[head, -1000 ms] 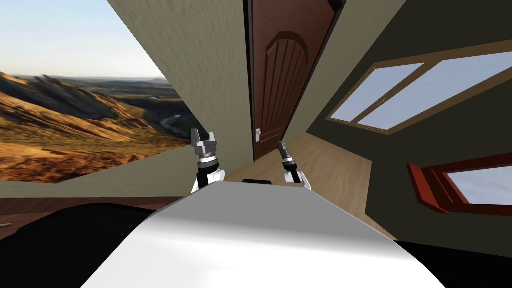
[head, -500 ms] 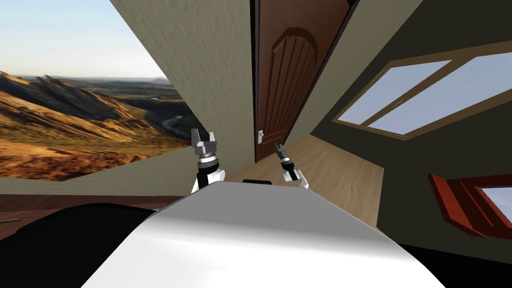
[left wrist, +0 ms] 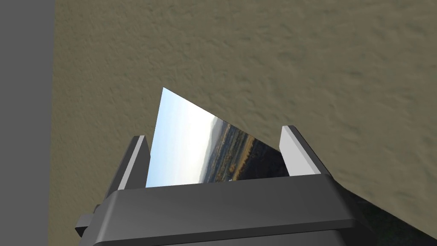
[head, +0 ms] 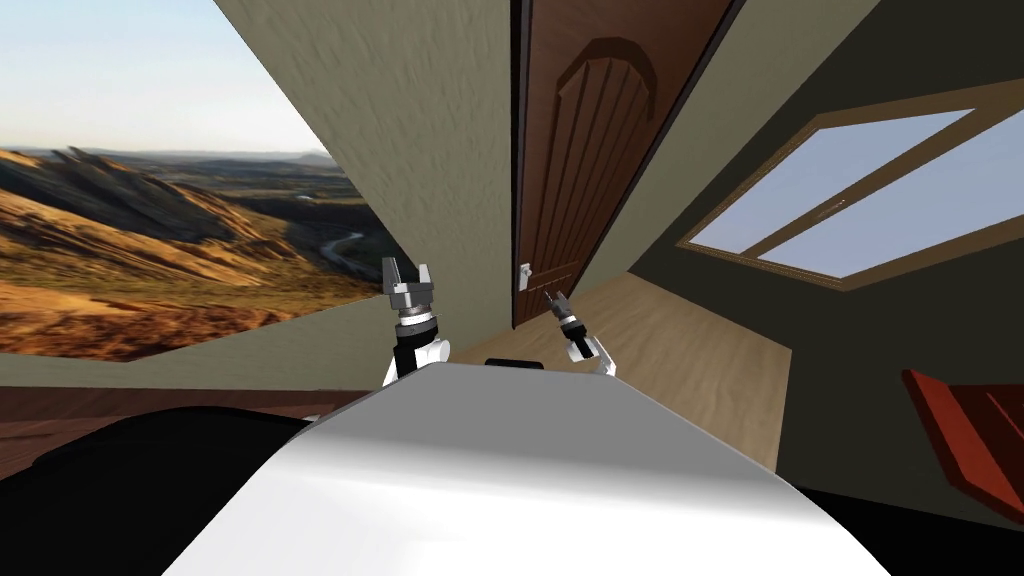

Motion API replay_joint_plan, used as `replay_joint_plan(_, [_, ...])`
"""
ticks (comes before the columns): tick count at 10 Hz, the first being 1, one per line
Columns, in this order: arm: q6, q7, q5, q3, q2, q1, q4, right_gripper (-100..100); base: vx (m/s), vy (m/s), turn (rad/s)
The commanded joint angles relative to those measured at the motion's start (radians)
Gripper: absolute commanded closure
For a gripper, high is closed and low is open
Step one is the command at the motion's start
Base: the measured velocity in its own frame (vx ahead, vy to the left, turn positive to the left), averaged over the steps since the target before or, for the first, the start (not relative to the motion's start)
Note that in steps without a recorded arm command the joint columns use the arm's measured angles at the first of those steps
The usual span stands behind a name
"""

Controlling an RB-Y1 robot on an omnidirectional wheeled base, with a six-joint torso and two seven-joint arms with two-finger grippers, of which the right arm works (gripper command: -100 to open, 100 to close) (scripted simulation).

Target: Pull the door open

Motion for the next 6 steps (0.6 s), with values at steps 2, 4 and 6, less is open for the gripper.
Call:
replay_joint_plan(2, [-0.007, 0.047, 0.041, 0.009, -0.022, -0.033, 0.073, -100, 0.103, -0.002, 0.075])
replay_joint_plan(4, [-0.01, 0.076, 0.069, 0.015, -0.037, -0.055, 0.119, -100, 0.103, 0.001, 0.073])
replay_joint_plan(6, [-0.013, 0.103, 0.094, 0.02, -0.051, -0.075, 0.161, -100, 0.097, -0.006, 0.065])
